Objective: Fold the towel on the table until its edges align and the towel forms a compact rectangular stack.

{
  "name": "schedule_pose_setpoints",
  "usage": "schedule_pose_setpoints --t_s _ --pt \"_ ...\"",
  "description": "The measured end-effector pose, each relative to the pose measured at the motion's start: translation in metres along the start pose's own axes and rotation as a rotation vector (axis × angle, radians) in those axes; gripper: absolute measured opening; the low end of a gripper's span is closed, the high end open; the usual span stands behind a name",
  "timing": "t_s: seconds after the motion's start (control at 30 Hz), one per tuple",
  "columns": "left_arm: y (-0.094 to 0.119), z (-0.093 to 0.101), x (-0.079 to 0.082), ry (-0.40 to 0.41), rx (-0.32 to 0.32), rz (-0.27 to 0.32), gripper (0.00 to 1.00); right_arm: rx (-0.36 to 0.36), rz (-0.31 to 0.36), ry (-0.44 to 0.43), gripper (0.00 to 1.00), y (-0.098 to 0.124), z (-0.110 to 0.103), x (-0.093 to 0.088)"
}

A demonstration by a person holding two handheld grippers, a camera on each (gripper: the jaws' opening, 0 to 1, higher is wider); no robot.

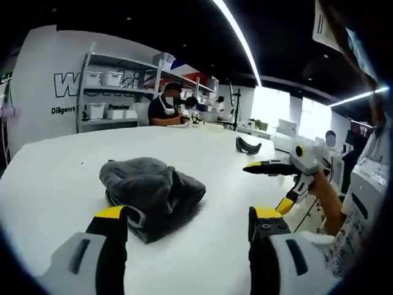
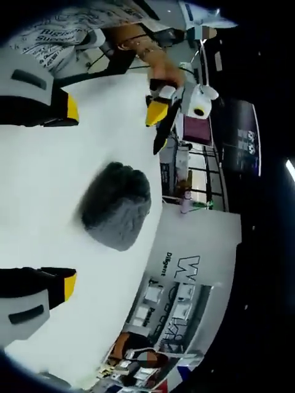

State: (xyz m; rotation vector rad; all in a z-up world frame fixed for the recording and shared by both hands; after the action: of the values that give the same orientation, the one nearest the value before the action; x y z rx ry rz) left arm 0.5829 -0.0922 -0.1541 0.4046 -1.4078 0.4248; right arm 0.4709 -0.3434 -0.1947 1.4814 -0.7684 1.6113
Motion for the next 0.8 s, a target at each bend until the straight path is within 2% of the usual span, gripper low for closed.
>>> schedule_pose_setpoints --t_s 0.1,0.23,0.4,0.47,0.57,0.7,0.8 --pt "-0.015 -0.006 0.006 -0.018 0.014 0.020 0.82 -0.010 0.024 -0.041 0.99 0.001 0.003 0.000" --pt "-0.030 -0.017 0.007 -0.019 0.053 0.039 0.76 -0.018 0.037 -0.044 0.99 0.002 0.005 0.001" --pt "-0.043 -0.022 -0.001 -0.020 0.082 0.040 0.58 -0.025 0.057 -0.069 0.97 0.004 0.011 0.000" --pt "-0.047 -0.025 -0.005 -0.010 0.114 0.033 0.56 -0.027 0.062 -0.077 0.96 0.005 0.012 0.000" --pt "-0.049 -0.026 -0.010 -0.013 0.129 0.018 0.53 -0.033 0.061 -0.076 0.96 0.005 0.013 0.000" --pt "-0.050 -0.025 -0.014 -0.028 0.140 0.014 0.33 -0.030 0.047 -0.072 0.96 0.003 0.013 -0.003" --pt "-0.051 -0.027 -0.017 -0.035 0.149 -0.004 0.26 -0.021 0.038 -0.070 0.96 0.002 0.010 -0.004"
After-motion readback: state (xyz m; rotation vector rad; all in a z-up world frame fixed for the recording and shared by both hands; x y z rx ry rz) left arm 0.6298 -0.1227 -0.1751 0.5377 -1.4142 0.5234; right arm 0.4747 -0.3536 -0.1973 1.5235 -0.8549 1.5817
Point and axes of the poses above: the point that each gripper's makers call its tool centre point, and the gripper's own axes: y roughly backward along the fingers, z roughly to its right, x roughly out of its top, the point moved 8 cm from there along y, roughly backward along the fingers, and after that the axes turned 15 degrees about z, right-handed, at the moved point
